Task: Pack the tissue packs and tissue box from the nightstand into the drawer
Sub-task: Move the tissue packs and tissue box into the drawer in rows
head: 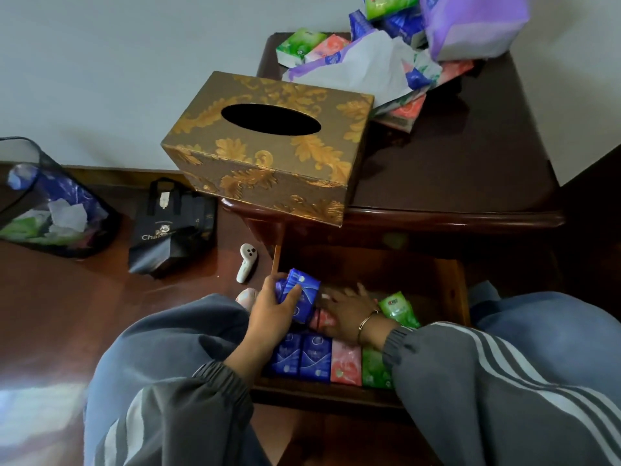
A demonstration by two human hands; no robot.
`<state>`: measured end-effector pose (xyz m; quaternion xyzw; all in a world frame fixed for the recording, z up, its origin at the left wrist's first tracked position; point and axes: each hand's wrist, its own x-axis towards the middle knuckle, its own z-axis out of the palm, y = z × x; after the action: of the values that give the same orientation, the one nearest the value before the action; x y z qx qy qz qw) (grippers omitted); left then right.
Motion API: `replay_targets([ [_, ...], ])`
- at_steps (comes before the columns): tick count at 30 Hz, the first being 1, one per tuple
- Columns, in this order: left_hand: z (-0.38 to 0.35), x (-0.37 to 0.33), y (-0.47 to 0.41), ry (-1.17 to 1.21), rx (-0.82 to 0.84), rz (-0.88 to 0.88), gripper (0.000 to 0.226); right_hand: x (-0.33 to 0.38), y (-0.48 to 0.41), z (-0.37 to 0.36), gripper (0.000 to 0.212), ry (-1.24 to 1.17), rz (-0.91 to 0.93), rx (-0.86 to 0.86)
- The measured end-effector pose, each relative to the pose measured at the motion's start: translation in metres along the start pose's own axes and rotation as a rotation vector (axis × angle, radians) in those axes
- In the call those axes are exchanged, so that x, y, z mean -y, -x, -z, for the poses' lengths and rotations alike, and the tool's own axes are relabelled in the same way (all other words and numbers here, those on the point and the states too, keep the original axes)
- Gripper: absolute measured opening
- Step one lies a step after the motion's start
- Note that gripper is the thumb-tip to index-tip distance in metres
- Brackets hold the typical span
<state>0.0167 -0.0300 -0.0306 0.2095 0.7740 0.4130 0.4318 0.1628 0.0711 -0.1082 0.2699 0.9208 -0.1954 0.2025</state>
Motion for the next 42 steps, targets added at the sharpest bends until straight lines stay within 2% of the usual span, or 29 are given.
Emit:
replay_targets([
  [3,-0.010,-0.003,-0.007,-0.120,0.007,-0.035,0.027,-0.007,0.006,-0.001,0.071,-0.072,-0.018,-0.054],
  [5,-0.018,-0.006,-0.012,-0.132,0.011,-0.046,0.032,-0.008,0.007,0.004,0.073,-0.147,-0.031,-0.032],
  [7,-0.024,-0.009,-0.015,-0.089,0.016,-0.046,0.034,-0.007,0.005,0.014,0.063,-0.289,-0.092,-0.036],
  [9,-0.025,-0.010,-0.017,-0.045,-0.011,-0.033,0.040,-0.008,0.003,0.026,0.044,-0.440,-0.167,-0.159],
  [12,-0.023,-0.012,-0.018,0.096,-0.031,0.001,0.043,-0.003,-0.001,0.044,0.032,-0.797,-0.246,-0.322],
  [15,-0.022,-0.014,-0.018,0.239,-0.009,0.049,0.042,0.009,0.001,0.058,0.030,-1.220,-0.256,-0.304],
  [17,-0.019,-0.015,-0.016,0.321,0.030,0.080,0.040,0.017,0.003,0.064,0.027,-1.329,-0.255,-0.266],
  [21,-0.009,-0.015,-0.013,0.388,0.183,0.165,0.048,0.018,0.006,0.066,0.028,-1.372,-0.273,-0.265],
  [26,0.005,-0.022,-0.009,0.328,0.472,0.132,0.039,0.012,0.016,0.070,0.015,-1.415,-0.192,-0.196],
  [28,0.008,-0.024,-0.009,0.247,0.536,0.132,0.048,0.012,0.018,0.069,0.015,-1.389,-0.164,-0.204],
  [33,0.014,-0.024,-0.010,0.126,0.547,0.199,0.110,0.015,0.021,0.069,0.025,-1.383,-0.149,-0.092],
  [37,0.016,-0.018,-0.013,0.116,0.580,0.221,0.118,0.014,0.019,0.072,0.030,-1.420,-0.130,0.086],
  [42,0.025,-0.012,-0.015,-0.019,0.495,0.151,0.127,0.015,0.008,0.067,0.035,-1.456,-0.215,0.077],
])
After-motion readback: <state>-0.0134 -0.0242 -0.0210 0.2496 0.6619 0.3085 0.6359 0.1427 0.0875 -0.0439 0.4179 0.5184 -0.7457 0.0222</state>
